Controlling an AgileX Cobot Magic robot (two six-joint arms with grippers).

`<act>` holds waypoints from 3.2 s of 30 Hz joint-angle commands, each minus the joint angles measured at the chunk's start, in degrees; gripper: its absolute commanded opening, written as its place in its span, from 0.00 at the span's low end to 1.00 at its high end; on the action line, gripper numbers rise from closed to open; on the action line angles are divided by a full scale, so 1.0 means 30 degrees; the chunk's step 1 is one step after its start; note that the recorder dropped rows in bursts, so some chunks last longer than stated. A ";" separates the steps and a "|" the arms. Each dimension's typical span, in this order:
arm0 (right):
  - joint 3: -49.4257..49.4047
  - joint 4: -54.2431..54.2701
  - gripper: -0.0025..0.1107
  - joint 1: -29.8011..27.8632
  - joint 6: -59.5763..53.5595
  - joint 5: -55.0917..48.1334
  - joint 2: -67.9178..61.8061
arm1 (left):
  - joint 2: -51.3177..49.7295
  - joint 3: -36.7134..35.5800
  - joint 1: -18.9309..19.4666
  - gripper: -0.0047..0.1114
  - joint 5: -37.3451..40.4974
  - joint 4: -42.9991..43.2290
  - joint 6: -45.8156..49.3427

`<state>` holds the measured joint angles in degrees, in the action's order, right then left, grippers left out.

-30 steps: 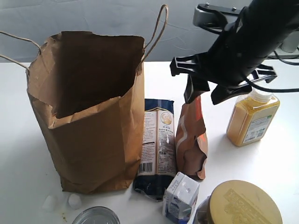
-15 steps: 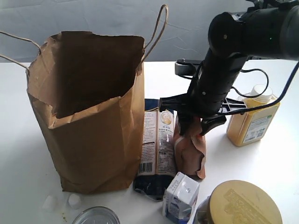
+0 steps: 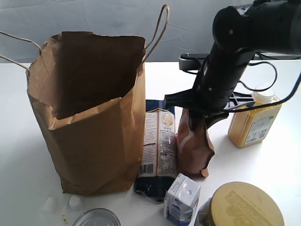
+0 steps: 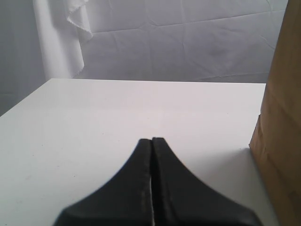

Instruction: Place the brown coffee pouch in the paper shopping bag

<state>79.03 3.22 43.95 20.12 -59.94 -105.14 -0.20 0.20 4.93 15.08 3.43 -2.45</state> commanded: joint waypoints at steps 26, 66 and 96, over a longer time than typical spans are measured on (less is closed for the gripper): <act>0.0026 1.2521 0.02 0.0042 -1.5344 1.0872 1.5182 | 0.0067 -0.0068 0.0071 0.04 -0.0072 0.0076 -0.0053; 0.0026 1.3556 0.03 0.2686 -1.9056 0.9064 0.4729 | 0.0067 -0.0068 0.0071 0.04 -0.0072 0.0076 -0.0053; -0.2981 1.4122 0.02 0.2686 -2.1486 1.1006 1.2165 | 0.0067 -0.0068 0.0071 0.04 -0.0072 0.0076 -0.0053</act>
<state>74.15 47.03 51.92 -44.58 -27.83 -71.53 -0.20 0.20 4.93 15.08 3.43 -2.45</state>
